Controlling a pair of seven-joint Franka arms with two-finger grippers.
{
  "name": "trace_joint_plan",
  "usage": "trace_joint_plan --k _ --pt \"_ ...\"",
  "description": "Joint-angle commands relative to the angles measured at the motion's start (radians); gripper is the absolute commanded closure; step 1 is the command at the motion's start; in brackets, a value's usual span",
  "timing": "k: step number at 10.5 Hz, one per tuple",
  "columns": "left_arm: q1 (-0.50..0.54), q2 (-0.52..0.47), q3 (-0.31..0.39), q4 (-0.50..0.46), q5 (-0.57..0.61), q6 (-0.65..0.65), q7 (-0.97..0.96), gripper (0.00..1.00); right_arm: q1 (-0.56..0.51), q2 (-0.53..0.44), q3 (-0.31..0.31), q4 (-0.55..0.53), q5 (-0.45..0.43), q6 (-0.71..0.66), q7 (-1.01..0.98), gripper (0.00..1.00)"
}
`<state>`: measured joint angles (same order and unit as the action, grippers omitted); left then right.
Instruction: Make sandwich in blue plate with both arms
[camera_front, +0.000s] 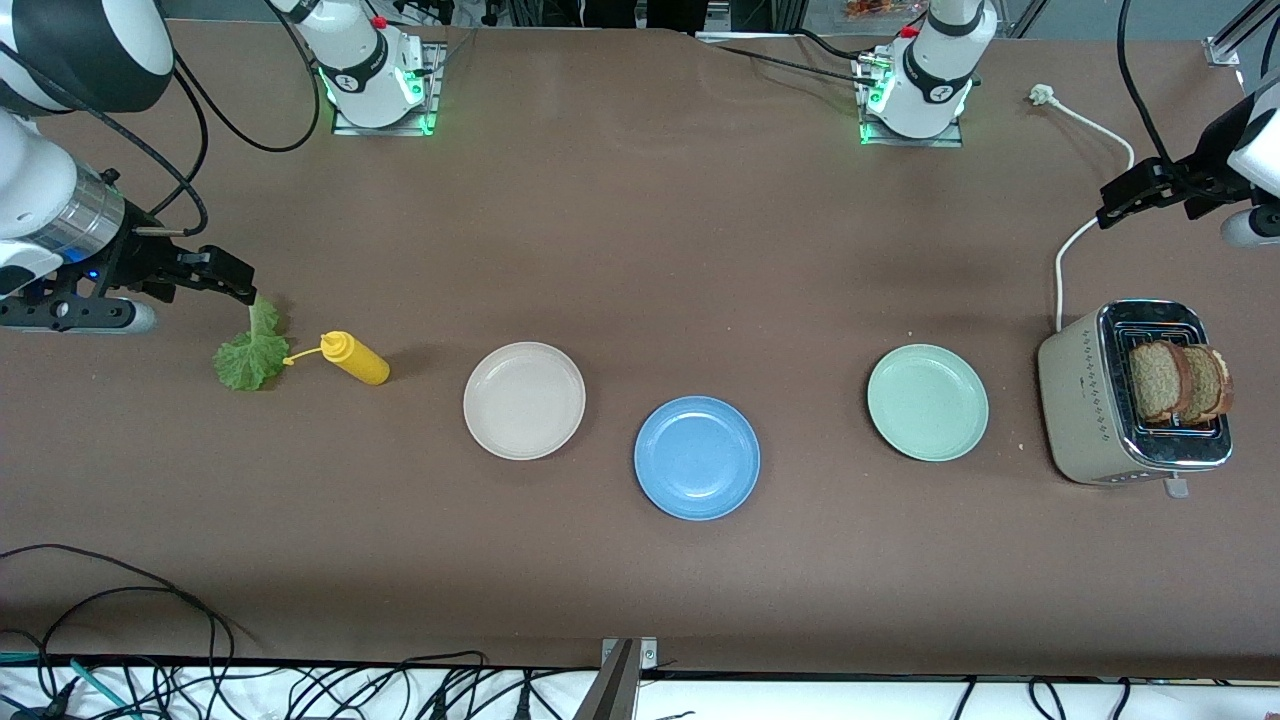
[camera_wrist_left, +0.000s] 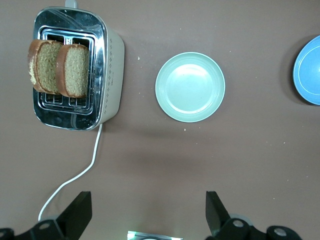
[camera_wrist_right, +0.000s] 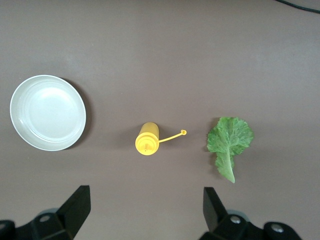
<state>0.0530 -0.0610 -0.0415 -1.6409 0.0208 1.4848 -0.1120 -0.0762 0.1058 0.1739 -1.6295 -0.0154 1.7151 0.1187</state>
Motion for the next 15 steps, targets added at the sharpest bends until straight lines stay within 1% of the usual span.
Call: trace_joint_plan --k 1,8,11,15 --pt "0.007 0.012 0.0 0.032 0.008 -0.024 0.018 0.0 -0.004 -0.009 0.006 0.007 -0.014 -0.005 0.006 0.0" --pt "0.047 0.041 0.0 0.032 0.007 -0.017 0.02 0.0 -0.004 -0.006 0.006 0.008 -0.014 -0.002 0.006 0.0" --pt "0.077 0.088 0.0 0.082 0.007 -0.017 0.022 0.0 -0.004 -0.008 0.006 0.007 -0.014 -0.003 0.002 0.0" --pt "0.136 0.11 0.0 0.087 0.01 -0.002 0.034 0.0 -0.004 -0.006 0.004 0.008 -0.014 -0.002 0.004 0.0"
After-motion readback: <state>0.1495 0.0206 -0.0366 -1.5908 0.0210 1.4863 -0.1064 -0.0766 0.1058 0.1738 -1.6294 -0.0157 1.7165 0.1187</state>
